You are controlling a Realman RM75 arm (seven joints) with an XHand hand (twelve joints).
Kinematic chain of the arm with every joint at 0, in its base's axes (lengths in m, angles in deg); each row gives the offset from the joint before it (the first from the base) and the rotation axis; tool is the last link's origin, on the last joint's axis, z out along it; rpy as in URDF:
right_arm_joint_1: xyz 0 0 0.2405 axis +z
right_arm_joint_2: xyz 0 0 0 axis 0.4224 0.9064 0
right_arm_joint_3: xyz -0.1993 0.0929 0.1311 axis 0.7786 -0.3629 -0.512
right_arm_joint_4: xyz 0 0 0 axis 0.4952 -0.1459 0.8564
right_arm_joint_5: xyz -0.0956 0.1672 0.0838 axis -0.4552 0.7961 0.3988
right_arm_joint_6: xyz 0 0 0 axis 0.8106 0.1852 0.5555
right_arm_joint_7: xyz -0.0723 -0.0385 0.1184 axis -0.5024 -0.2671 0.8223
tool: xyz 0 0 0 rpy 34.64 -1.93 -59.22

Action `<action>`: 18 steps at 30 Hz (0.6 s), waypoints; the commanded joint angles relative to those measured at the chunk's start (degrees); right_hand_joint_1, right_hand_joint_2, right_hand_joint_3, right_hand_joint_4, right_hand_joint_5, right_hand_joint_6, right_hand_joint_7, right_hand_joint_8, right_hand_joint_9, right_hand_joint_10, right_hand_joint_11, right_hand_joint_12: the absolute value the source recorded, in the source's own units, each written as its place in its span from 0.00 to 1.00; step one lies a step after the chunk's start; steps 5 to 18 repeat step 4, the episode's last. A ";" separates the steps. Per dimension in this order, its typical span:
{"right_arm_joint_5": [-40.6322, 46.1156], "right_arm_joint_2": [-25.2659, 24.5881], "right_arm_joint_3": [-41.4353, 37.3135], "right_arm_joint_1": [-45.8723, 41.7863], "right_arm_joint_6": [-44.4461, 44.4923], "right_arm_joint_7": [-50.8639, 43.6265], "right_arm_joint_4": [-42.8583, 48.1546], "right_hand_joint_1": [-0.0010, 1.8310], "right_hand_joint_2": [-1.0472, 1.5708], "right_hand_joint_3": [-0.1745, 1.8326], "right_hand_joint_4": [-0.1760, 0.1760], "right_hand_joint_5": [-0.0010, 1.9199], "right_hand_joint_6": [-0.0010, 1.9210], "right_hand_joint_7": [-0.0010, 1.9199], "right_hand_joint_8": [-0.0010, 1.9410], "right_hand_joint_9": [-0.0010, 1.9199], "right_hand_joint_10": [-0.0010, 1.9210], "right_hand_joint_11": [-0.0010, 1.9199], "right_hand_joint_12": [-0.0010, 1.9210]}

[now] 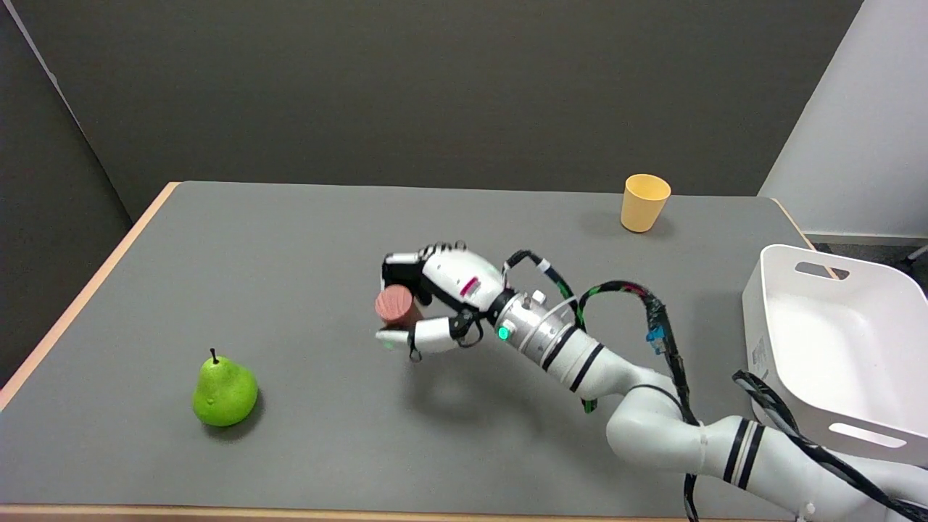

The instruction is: Pick up the wooden cylinder.

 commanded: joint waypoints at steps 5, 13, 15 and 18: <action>-0.60 5.22 -25.70 -1.08 -2.90 -27.01 11.81 0.52 0.81 0.31 0.52 0.36 0.81 0.46 0.97 0.45 0.93 0.31 0.99; -0.60 5.22 -25.70 -1.08 -2.90 -27.01 11.81 0.52 0.81 0.31 0.52 0.36 0.81 0.46 0.97 0.45 0.93 0.31 0.99; -0.60 5.22 -25.70 -1.08 -2.90 -27.01 11.81 0.52 0.81 0.31 0.52 0.36 0.81 0.46 0.97 0.45 0.93 0.31 0.99; -0.60 5.22 -25.70 -1.08 -2.90 -27.01 11.81 0.52 0.81 0.31 0.52 0.36 0.81 0.46 0.97 0.45 0.93 0.31 0.99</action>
